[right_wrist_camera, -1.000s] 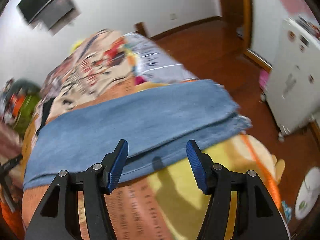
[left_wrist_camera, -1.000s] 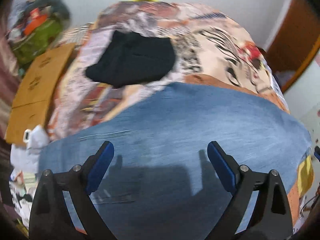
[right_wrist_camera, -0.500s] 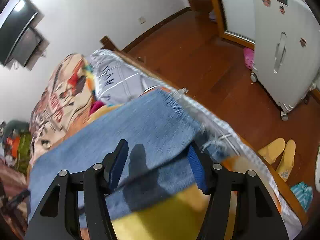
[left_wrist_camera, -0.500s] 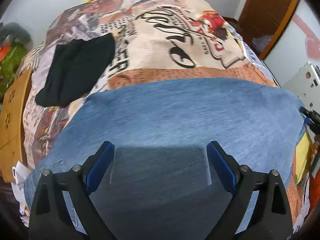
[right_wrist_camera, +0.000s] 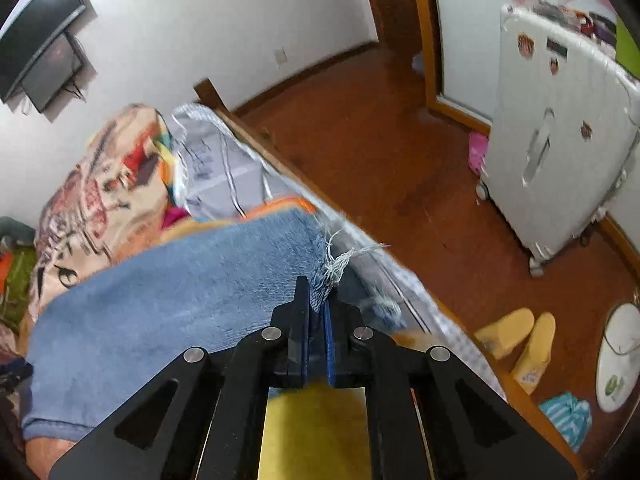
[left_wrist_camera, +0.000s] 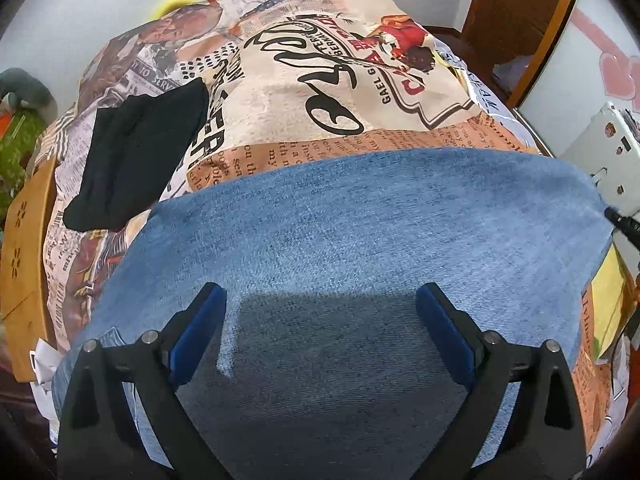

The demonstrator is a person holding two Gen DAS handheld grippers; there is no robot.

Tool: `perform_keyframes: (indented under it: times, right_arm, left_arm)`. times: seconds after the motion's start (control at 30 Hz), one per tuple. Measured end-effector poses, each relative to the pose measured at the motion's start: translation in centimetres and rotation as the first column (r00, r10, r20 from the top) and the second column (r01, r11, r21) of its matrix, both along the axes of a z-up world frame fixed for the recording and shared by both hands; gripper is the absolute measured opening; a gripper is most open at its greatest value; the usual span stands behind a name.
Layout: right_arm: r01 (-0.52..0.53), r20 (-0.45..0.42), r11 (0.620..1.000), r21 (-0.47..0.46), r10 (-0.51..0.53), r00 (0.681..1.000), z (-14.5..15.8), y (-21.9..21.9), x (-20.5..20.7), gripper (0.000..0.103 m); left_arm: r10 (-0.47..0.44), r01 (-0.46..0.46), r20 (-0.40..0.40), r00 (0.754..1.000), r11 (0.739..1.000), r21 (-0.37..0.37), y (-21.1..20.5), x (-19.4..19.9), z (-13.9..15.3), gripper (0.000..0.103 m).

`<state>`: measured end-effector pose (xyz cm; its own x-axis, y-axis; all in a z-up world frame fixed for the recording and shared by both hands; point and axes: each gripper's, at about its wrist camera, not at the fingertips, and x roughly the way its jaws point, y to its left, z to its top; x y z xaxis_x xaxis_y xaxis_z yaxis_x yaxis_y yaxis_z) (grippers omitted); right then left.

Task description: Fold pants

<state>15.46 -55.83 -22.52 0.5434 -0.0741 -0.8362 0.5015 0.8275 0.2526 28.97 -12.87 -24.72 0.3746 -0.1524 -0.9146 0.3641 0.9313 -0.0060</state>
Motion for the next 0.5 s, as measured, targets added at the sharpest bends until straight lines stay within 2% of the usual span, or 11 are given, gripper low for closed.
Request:
perform_keyframes:
  times: [0.07,0.2,0.33,0.5]
  right_arm:
    - [0.024,0.000,1.000,0.010,-0.024,1.000,0.0,-0.2,-0.4,0.010]
    - [0.069,-0.015,0.997,0.032,-0.069,0.998,1.2,-0.5,-1.7,0.025]
    - [0.054,0.030,0.989,0.138,-0.059,0.998,2.1,0.3,-3.2,0.045]
    - [0.009,0.042,0.973,0.230,-0.019,0.999,1.1,2.4,-3.0,0.046]
  left_arm:
    - [-0.002,0.002,0.001,1.000,1.000,0.002,0.0,-0.1,0.0,0.098]
    - [-0.014,0.014,0.007,1.000,1.000,0.017,-0.3,-0.2,0.1,0.098]
    - [-0.044,0.044,-0.006,0.999,0.998,0.035,-1.3,0.1,0.1,0.098]
    - [-0.153,0.154,-0.019,0.988,0.984,0.093,-4.1,0.5,0.0,0.098]
